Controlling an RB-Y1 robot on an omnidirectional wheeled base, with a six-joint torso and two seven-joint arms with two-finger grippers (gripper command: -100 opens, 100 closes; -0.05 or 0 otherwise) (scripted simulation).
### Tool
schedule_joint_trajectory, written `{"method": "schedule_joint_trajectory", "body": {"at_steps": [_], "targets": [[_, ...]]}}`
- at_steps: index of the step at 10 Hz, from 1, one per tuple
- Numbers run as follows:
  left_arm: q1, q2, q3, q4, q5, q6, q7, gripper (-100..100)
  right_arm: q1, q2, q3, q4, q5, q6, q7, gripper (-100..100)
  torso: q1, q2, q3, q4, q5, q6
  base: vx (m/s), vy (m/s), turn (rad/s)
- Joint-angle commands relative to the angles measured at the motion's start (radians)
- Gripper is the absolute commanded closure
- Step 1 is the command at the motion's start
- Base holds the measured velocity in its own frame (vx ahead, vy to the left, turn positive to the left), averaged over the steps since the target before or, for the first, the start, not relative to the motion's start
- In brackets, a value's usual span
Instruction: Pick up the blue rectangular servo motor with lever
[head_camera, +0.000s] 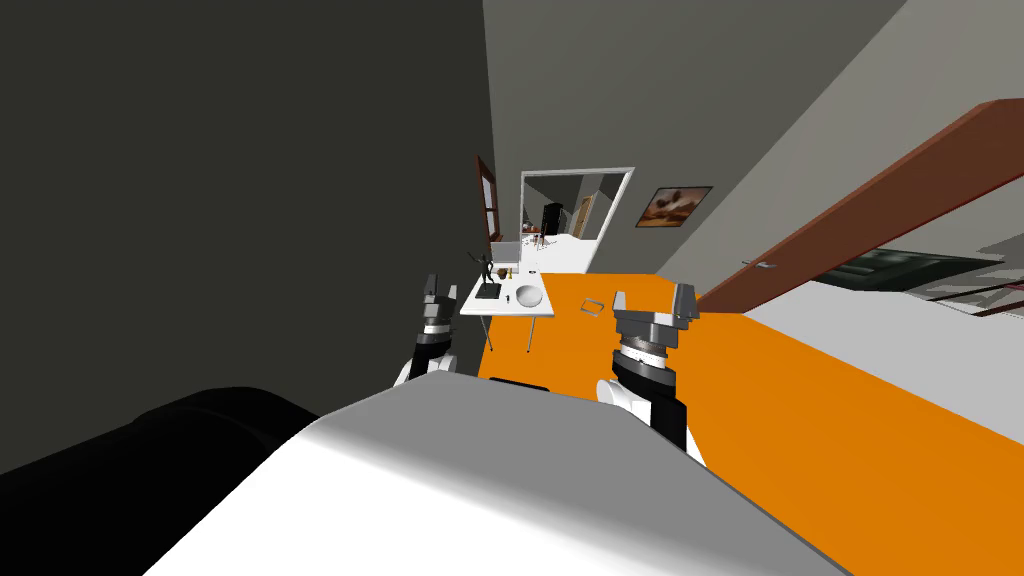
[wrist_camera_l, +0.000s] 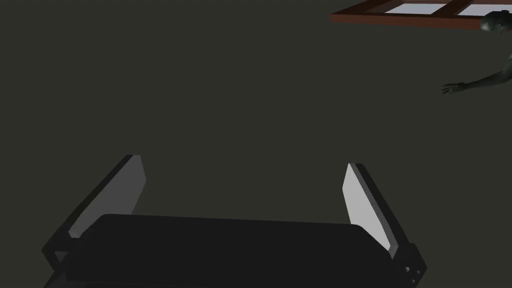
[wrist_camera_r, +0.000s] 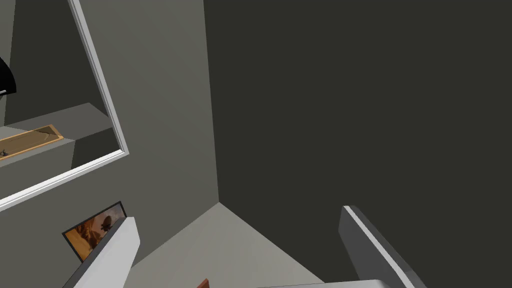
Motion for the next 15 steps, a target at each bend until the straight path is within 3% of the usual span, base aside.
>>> {"method": "schedule_joint_trajectory", "body": {"at_steps": [1,5,6,8,15], "targets": [[-0.004,0.040,0.002,0.004,0.006,0.017,0.003,-100,0.000,0.000,0.000,0.000,0.000,0.000,0.000,0,0.000,0.000,0.000,0.000,0.000,0.000,0.005,-0.008,-0.018],[-0.028,0.143,0.013,0.023,0.041,0.109,0.020,-100,0.000,0.000,0.000,0.000,0.000,0.000,0.000,0,-0.002,-0.001,-0.001,0.000,0.000,0.000,0.020,-0.027,-0.032],[-0.028,0.143,0.013,0.023,0.041,0.116,0.020,-100,0.000,0.000,0.000,0.000,0.000,0.000,0.000,0,-0.002,-0.002,-0.001,0.000,0.000,0.000,0.022,-0.018,-0.014],[-0.046,0.181,0.021,0.035,0.068,0.178,0.033,-100,0.000,0.000,0.000,0.000,0.000,0.000,0.000,0,-0.001,-0.001,-0.001,0.000,0.000,0.000,0.020,-0.028,-0.039],[-0.079,0.227,0.037,0.054,0.117,0.329,0.058,-100,0.000,0.000,0.000,0.000,0.000,0.000,0.000,0,-0.002,-0.002,-0.001,0.000,0.000,0.000,0.022,-0.026,-0.030]]}}
